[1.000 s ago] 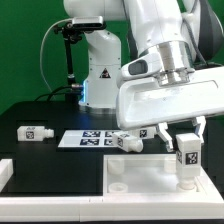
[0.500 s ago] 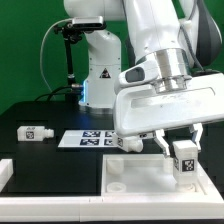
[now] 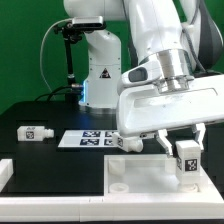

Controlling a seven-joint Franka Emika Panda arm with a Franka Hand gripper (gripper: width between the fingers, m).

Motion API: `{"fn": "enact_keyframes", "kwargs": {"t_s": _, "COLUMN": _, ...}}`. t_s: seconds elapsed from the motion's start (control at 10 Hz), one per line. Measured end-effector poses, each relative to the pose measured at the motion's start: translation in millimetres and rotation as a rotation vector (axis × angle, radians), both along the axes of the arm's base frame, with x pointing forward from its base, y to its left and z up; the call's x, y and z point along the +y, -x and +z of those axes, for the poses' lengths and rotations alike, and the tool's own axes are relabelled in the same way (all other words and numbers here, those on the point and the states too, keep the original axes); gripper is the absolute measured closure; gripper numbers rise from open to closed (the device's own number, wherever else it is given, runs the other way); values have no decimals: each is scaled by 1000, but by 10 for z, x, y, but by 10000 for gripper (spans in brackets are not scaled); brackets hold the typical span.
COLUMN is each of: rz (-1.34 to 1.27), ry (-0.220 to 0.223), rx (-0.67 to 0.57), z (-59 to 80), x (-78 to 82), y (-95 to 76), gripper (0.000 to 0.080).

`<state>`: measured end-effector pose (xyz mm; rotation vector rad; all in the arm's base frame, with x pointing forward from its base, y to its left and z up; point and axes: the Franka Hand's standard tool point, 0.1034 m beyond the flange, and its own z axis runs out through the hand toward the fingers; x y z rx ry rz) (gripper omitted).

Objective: Assemble one leg

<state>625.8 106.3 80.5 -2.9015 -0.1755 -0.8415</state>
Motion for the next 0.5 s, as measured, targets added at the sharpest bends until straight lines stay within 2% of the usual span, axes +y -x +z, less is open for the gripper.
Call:
{"fn": "enact_keyframes", "kwargs": {"t_s": 0.1, "rz": 0, "ry": 0, "rx": 0, "z": -1, "x": 0, "y": 0, "gripper": 514}}
{"fn": "enact_keyframes", "kwargs": {"t_s": 0.2, "rz": 1, "ry": 0, "rx": 3, "z": -5, "x": 2, "y": 4, "gripper": 353}}
{"fn": "enact_keyframes", "kwargs": {"t_s": 0.3, "rz": 11, "ry": -6, "rx": 39, "z": -15, "x": 31, "y": 19, "gripper": 227}}
{"fn": "enact_keyframes", "kwargs": {"t_s": 0.4, "rz": 16, "ry": -11, "rx": 64, "z": 36, "x": 45, "y": 0, "gripper": 227}}
{"fn": "enact_keyframes", "kwargs": {"t_s": 0.5, "rz": 19, "ry": -18, "rx": 95, "z": 75, "x": 42, "y": -26, "gripper": 167}}
